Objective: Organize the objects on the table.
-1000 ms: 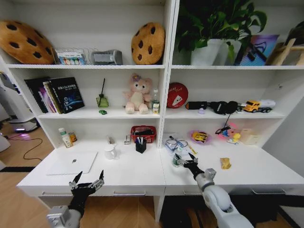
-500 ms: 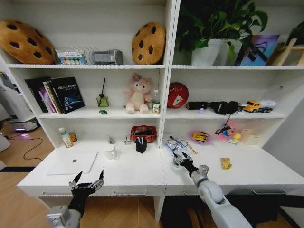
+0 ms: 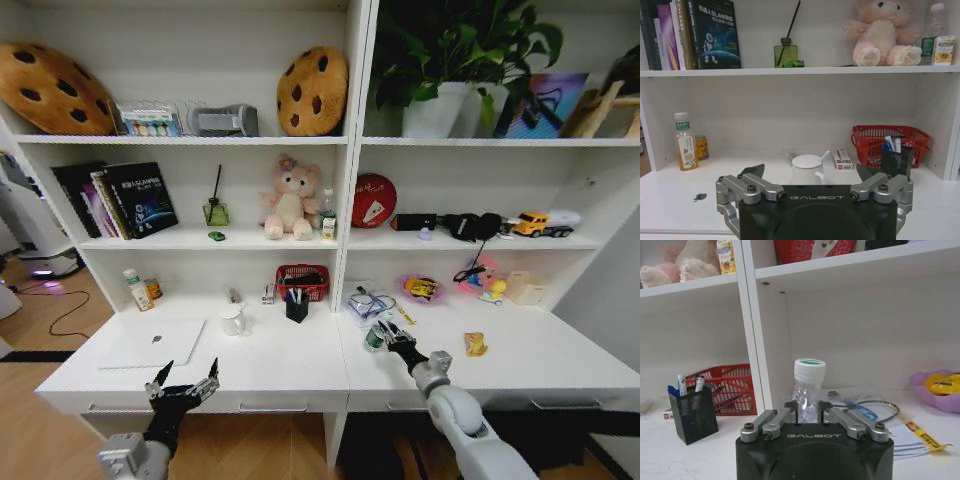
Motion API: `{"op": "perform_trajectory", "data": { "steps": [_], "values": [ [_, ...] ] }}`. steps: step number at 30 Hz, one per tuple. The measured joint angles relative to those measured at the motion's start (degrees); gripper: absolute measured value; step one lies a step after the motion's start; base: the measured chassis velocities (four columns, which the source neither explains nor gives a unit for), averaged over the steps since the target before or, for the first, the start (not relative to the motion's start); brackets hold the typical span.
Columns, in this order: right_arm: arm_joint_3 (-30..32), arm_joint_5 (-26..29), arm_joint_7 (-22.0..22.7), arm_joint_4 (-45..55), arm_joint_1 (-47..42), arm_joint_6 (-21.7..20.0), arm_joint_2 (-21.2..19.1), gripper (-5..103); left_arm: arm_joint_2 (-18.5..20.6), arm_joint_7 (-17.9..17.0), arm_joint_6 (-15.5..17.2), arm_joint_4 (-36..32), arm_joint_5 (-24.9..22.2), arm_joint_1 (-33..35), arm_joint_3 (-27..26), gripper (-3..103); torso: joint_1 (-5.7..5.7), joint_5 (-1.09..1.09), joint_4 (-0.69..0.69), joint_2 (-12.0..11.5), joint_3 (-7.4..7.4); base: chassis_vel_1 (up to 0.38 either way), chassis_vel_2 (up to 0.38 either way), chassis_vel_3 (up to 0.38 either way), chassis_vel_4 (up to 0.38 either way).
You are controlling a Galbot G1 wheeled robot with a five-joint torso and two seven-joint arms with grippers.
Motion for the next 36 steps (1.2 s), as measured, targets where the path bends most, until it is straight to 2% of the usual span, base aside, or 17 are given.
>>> {"op": "perform_trajectory", "data": {
  "steps": [5, 11, 13, 14, 16, 19, 20, 21, 23, 24, 25, 26, 27, 29, 30, 32, 36],
  "values": [
    [1.50, 0.14, -0.47, 1.83, -2.03, 0.06, 0.44, 18, 0.00, 0.01, 0.00, 0.00, 0.00, 0.00, 0.00, 100, 0.00, 0.01, 0.00, 0.00, 0.00, 0.000, 0.000, 0.000, 0.000],
    [8.91, -0.50, -6.82, 7.27, -11.69, 3.87, 1.79, 18, 0.00, 0.01, 0.00, 0.00, 0.00, 0.00, 0.00, 100, 0.00, 0.02, 0.00, 0.00, 0.00, 0.000, 0.000, 0.000, 0.000],
    [13.84, -2.68, -10.44, 11.36, -19.72, 9.05, 3.11, 18, 0.00, 0.01, 0.00, 0.00, 0.00, 0.00, 0.00, 100, -0.01, 0.00, -0.01, 0.00, -0.01, 0.000, 0.000, 0.000, 0.000],
    [13.84, -2.68, -10.44, 11.36, -19.72, 9.05, 3.11, 18, 0.00, 0.01, 0.00, 0.00, 0.00, 0.00, 0.00, 100, -0.01, 0.00, -0.01, 0.00, -0.01, 0.000, 0.000, 0.000, 0.000],
    [18.65, -10.63, -13.20, 13.70, -26.71, 17.00, 5.32, 18, 0.00, 0.03, 0.00, 0.00, 0.00, 0.01, 0.00, 100, -0.02, -0.01, -0.04, 0.01, -0.01, 0.000, 0.000, 0.000, 0.000],
    [20.42, -14.66, -14.10, 14.44, -29.04, 20.30, 6.43, 18, 0.00, 0.02, 0.00, 0.00, 0.00, 0.00, 0.00, 100, -0.02, -0.01, -0.03, 0.01, -0.01, 0.000, 0.000, 0.000, 0.000],
    [23.45, -21.06, -16.43, 15.85, -33.86, 27.73, 9.11, 18, 0.00, 0.01, 0.00, 0.00, 0.00, 0.00, 0.00, 100, -0.02, 0.00, -0.02, 0.01, -0.01, 0.000, 0.000, 0.000, 0.000],
    [23.45, -21.06, -16.43, 15.85, -33.86, 27.73, 9.11, 18, 0.00, 0.01, 0.00, 0.00, 0.00, 0.00, 0.00, 100, -0.02, 0.00, -0.02, 0.01, -0.01, 0.000, 0.000, 0.000, 0.000],
    [24.54, -24.86, -17.82, 16.26, -39.75, 35.97, 11.76, 18, 0.00, 0.02, 0.00, 0.00, 0.00, 0.00, 0.00, 100, -0.02, -0.01, -0.01, 0.01, -0.01, 0.000, 0.000, 0.000, 0.000],
    [24.10, -26.13, -17.23, 15.71, -41.70, 38.61, 12.36, 18, 0.00, 0.01, 0.00, 0.00, 0.00, 0.00, 0.00, 100, -0.02, -0.01, -0.01, 0.01, -0.01, 0.000, 0.000, 0.000, 0.000],
    [24.10, -26.13, -17.23, 15.71, -41.70, 38.61, 12.36, 18, 0.00, 0.01, 0.00, 0.00, 0.00, 0.00, 0.00, 100, -0.02, -0.01, -0.01, 0.01, -0.01, 0.000, 0.000, 0.000, 0.000],
    [23.34, -29.32, -15.57, 14.10, -44.09, 42.73, 13.31, 18, 0.00, 0.01, 0.00, 0.00, 0.00, 0.00, 0.00, 100, -0.02, -0.01, -0.02, 0.02, -0.01, 0.000, 0.000, 0.000, 0.000],
    [23.34, -29.32, -15.57, 14.10, -44.09, 42.73, 13.31, 18, 0.00, 0.01, 0.00, 0.00, 0.00, 0.00, 0.00, 100, -0.02, -0.01, -0.02, 0.02, -0.01, 0.000, 0.000, 0.000, 0.000],
    [23.27, -37.05, -14.21, 10.93, -45.25, 48.46, 14.10, 18, 0.00, 0.01, 0.00, 0.00, 0.00, 0.00, 0.00, 100, -0.02, -0.01, -0.02, 0.01, -0.01, 0.000, 0.000, 0.000, 0.000],
    [23.27, -37.05, -14.21, 10.93, -45.25, 48.46, 14.10, 18, 0.00, 0.01, 0.00, 0.00, 0.00, 0.00, 0.00, 100, -0.02, -0.01, -0.02, 0.01, -0.01, 0.000, 0.000, 0.000, 0.000],
    [23.49, -44.95, -13.70, 7.34, -45.04, 52.75, 14.49, 18, 0.00, 0.01, 0.00, 0.00, 0.00, 0.00, 0.00, 100, -0.02, 0.00, 0.00, 0.01, -0.01, 0.000, 0.000, 0.000, 0.000],
    [21.50, -48.51, -12.53, 0.30, -43.15, 53.54, 14.63, 18, 0.00, 0.01, 0.00, 0.00, 0.00, 0.00, 0.00, 100, -0.01, 0.00, -0.01, 0.01, 0.00, 0.000, 0.000, 0.000, 0.000]
  ]
}}
